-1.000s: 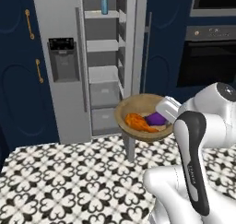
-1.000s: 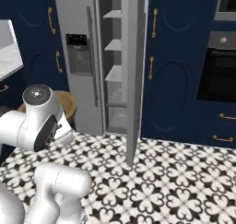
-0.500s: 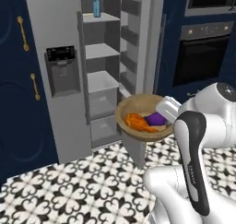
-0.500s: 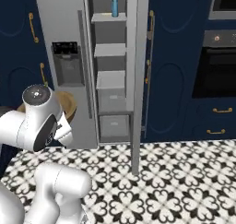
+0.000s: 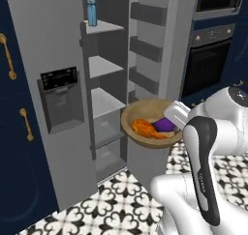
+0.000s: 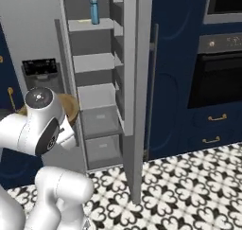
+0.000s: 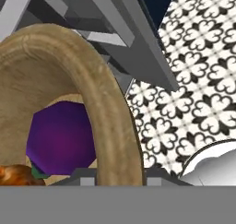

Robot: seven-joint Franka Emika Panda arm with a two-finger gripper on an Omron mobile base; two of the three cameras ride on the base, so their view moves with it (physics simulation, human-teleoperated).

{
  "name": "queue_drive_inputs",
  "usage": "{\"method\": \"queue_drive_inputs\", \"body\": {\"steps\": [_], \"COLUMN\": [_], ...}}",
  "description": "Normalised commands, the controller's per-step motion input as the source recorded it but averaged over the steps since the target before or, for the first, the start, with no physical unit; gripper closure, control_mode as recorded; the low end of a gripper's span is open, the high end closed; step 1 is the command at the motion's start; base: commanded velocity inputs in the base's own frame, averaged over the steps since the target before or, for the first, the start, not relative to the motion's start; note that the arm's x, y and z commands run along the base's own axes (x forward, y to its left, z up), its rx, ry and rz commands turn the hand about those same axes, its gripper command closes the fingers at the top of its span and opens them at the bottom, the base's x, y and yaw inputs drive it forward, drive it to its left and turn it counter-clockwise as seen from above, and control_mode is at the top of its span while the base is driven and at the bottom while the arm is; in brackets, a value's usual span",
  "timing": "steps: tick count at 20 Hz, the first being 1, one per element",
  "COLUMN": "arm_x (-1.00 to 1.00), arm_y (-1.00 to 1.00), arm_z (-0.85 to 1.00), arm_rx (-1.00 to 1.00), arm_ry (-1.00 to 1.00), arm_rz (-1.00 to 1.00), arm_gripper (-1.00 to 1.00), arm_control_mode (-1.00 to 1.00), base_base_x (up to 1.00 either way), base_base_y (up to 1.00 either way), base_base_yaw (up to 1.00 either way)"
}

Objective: Pick the chicken drumstick and eggplant from their plates and place them in the bowl. Then put the bowl in the fridge.

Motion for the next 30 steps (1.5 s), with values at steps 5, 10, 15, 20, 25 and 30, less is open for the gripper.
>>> {"method": "queue_drive_inputs", "body": {"steps": [5, 10, 15, 20, 25, 30], "arm_x": [0.00, 0.00, 0.00, 0.00, 0.00, 0.00], "arm_y": [0.00, 0.00, 0.00, 0.00, 0.00, 0.00], "arm_z": [0.00, 0.00, 0.00, 0.00, 0.00, 0.00], "arm_rx": [0.00, 0.00, 0.00, 0.00, 0.00, 0.00], "arm_ry": [0.00, 0.00, 0.00, 0.00, 0.00, 0.00], "arm_rz": [0.00, 0.00, 0.00, 0.00, 0.00, 0.00], "arm_gripper": [1.00, 1.00, 1.00, 1.00, 1.00, 1.00], "arm_control_mode": [1.00, 1.00, 1.00, 1.00, 1.00, 1.00], "base_base_x": [0.65, 0.64, 0.68, 0.81, 0.76, 0.74], "base_base_y": [0.43, 0.26, 0.05, -0.03, 0.03, 0.06], "base_base_yaw": [-0.35, -0.17, -0.18, -0.14, -0.12, -0.11]}}
